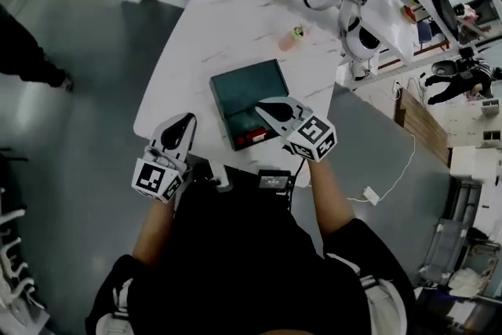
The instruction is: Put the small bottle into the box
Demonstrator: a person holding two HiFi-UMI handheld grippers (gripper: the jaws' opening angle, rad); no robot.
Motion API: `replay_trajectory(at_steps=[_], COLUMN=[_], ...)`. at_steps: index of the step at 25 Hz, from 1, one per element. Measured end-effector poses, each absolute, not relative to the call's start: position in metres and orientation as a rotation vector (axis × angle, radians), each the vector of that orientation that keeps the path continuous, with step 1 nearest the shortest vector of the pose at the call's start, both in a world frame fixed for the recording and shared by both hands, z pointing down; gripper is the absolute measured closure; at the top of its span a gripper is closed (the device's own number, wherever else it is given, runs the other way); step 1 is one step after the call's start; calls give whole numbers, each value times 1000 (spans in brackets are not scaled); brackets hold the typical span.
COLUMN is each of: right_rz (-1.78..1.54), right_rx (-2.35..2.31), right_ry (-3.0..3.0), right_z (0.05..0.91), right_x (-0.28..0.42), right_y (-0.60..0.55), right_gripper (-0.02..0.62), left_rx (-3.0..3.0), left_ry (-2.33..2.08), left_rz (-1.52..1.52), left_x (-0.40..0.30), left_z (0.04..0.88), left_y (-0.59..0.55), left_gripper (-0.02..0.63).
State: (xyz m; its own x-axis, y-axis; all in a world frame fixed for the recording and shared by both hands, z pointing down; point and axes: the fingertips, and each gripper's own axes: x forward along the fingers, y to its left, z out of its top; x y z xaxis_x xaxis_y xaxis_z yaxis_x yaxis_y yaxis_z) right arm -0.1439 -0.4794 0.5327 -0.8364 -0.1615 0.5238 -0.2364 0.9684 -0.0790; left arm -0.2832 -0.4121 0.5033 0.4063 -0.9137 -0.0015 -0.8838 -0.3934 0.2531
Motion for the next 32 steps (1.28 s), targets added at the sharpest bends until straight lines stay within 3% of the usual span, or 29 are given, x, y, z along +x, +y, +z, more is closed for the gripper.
replay_trajectory(at_steps=[11, 21, 32], right_rz=[31, -119, -30], right_rx=[1097, 1678, 1519], right_ry=[-3106, -2856, -2989], right_z=[348, 337, 357], right_x=[-91, 38, 126], right_y=[-483, -474, -400], right_gripper=[563, 563, 563], left_rx=[2673, 2643, 2507], left_ry=[-1513, -1767, -1865], left_rz=[-284, -278, -223], left_x=[-279, -260, -178], left_z=[386, 331, 346], left_y=[-439, -418, -322], left_gripper=[584, 584, 584])
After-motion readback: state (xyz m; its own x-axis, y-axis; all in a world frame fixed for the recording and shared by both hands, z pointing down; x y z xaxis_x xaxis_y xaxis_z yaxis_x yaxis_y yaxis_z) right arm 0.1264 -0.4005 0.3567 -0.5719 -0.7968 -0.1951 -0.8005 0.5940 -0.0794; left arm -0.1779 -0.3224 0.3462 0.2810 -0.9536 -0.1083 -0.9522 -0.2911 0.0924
